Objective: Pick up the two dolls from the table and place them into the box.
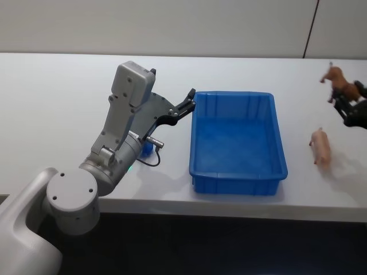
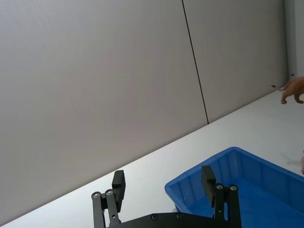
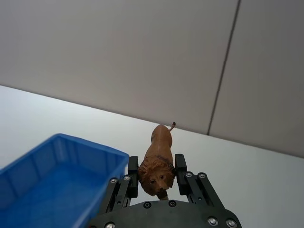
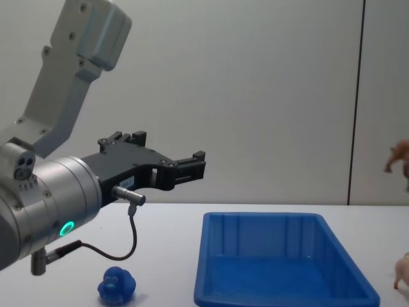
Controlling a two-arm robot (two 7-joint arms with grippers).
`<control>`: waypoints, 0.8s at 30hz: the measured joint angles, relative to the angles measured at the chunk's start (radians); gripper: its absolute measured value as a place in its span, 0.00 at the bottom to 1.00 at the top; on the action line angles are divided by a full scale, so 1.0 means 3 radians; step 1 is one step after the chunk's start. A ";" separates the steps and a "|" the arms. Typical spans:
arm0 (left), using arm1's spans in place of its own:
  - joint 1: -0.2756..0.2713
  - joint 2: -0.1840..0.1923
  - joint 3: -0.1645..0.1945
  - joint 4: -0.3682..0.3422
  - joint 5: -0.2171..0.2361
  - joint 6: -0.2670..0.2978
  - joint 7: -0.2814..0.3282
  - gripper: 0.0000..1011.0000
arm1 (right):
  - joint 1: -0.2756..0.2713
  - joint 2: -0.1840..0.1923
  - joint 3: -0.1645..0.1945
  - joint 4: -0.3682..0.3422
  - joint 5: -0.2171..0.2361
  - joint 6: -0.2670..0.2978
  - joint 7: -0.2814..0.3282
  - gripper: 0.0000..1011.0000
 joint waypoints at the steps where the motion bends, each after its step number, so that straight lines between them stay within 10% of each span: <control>1: 0.0000 0.0000 0.0000 0.0000 0.0000 0.0000 0.0000 0.99 | 0.0014 -0.0006 -0.0009 -0.0006 -0.0005 -0.0001 0.0025 0.43; 24: 0.0000 0.0000 0.0000 0.0000 0.0000 0.0000 0.0000 0.99 | 0.0540 -0.0412 -0.0411 0.0326 -0.0379 0.0171 0.0906 0.55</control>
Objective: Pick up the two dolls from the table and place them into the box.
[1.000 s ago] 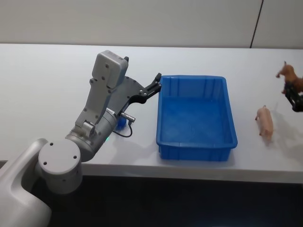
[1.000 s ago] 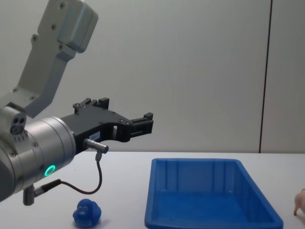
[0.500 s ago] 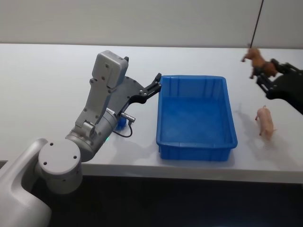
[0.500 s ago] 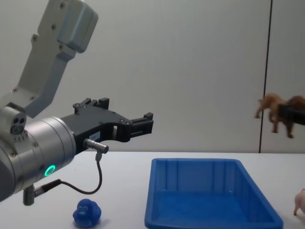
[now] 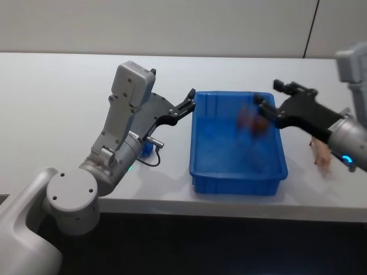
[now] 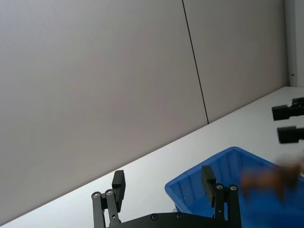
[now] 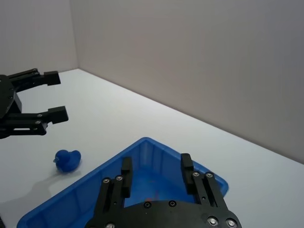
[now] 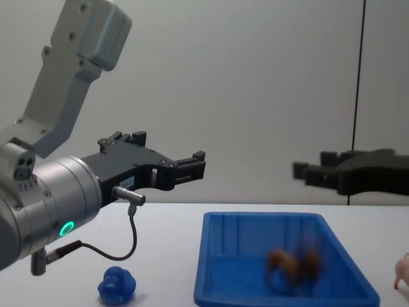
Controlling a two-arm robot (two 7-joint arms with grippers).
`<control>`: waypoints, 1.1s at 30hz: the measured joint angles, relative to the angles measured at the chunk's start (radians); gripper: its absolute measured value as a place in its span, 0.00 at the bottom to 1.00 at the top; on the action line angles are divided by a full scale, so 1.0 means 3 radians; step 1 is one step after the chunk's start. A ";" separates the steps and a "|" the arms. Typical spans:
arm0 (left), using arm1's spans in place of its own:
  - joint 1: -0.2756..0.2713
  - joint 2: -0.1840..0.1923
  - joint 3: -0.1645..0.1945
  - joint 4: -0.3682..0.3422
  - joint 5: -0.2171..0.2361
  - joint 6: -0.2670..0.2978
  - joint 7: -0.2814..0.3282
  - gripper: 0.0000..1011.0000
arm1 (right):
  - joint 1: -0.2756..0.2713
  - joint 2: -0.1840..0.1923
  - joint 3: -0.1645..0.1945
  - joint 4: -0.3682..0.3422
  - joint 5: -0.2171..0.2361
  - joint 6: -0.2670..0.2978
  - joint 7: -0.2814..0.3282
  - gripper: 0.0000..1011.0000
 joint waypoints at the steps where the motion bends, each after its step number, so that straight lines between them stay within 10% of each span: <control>1: 0.0000 0.0000 0.0000 0.0000 0.0000 0.0000 0.0000 0.99 | 0.0016 -0.0011 -0.0010 0.0021 -0.0013 0.0007 0.0016 0.55; 16: 0.0000 0.0000 0.0000 0.0000 0.0000 0.0000 0.0000 0.99 | 0.0183 -0.0108 -0.0080 0.0252 -0.0101 0.0047 0.0073 0.99; 33: 0.0000 0.0000 0.0000 0.0000 0.0000 0.0000 0.0000 0.99 | -0.0093 0.0117 0.0105 0.0112 0.0124 0.0090 -0.0370 0.99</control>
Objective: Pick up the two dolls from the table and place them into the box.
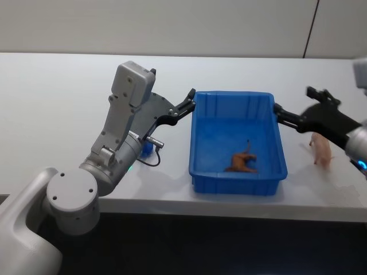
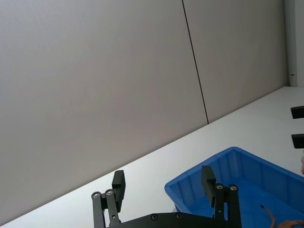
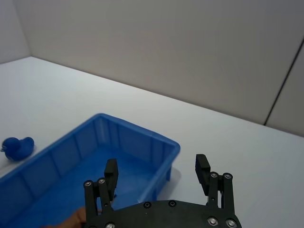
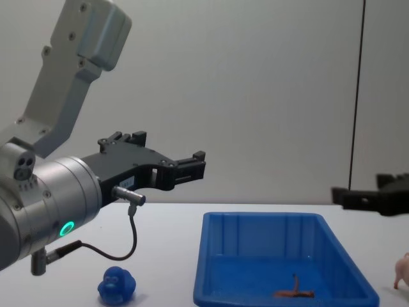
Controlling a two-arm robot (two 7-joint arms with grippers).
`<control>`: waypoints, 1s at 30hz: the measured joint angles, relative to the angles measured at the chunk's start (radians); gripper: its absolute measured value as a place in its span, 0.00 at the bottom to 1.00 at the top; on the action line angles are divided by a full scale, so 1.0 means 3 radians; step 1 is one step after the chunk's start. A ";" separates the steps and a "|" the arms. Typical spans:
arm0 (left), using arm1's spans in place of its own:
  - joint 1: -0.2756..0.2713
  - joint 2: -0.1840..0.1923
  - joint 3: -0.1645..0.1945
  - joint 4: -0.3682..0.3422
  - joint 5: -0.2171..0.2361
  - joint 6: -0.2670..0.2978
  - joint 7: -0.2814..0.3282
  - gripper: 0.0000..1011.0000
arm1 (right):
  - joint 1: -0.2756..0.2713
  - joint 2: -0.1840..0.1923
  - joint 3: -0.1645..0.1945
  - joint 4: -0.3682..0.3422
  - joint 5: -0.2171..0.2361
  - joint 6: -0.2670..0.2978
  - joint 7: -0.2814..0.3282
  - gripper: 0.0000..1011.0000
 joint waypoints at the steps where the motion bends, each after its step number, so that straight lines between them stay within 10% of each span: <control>1: 0.0000 0.0000 0.0000 0.0000 0.0000 0.0000 0.0000 0.99 | -0.0019 0.0012 0.0009 -0.0007 0.0012 0.0005 -0.0024 0.99; 30: 0.0000 0.0000 0.0000 0.0000 0.0000 0.0000 0.0000 0.99 | -0.0357 0.0158 0.0062 0.0086 -0.0028 0.0146 -0.0367 0.99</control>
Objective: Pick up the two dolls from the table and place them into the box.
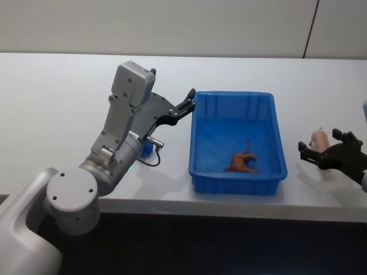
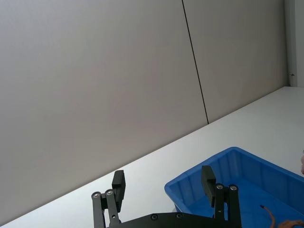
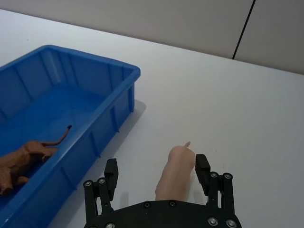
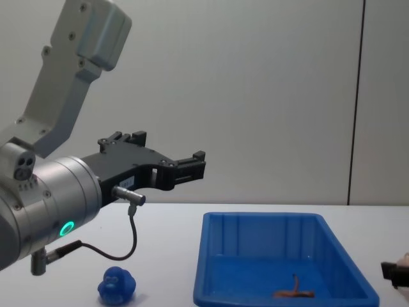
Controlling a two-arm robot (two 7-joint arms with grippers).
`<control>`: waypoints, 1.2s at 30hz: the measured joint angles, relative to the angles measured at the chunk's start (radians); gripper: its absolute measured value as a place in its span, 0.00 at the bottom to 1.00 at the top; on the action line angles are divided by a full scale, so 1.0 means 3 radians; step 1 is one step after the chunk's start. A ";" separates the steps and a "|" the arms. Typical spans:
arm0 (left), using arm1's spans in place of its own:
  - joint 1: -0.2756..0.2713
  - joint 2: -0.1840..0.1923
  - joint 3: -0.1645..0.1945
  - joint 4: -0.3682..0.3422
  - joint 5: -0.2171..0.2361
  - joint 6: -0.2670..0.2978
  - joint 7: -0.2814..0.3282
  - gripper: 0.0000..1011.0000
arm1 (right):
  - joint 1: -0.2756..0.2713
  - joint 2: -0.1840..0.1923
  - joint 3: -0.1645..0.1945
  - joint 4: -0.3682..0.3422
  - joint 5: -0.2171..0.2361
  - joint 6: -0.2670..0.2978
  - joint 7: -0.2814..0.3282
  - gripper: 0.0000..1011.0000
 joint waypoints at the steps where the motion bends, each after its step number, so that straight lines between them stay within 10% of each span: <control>1: 0.0000 0.0000 0.0000 0.0000 0.0000 0.0000 0.0000 0.99 | 0.0001 -0.0005 -0.0003 0.0017 -0.0005 0.0009 -0.0013 0.99; 15: 0.0000 0.0000 0.0000 0.0000 0.0000 0.0000 0.0000 0.99 | 0.0058 -0.0066 -0.0038 0.0214 -0.0046 0.0068 -0.0103 0.99; 36: 0.0000 0.0000 0.0000 0.0000 0.0000 0.0000 0.0000 0.99 | 0.0057 -0.0104 -0.0058 0.0277 -0.0079 -0.0010 -0.0192 0.40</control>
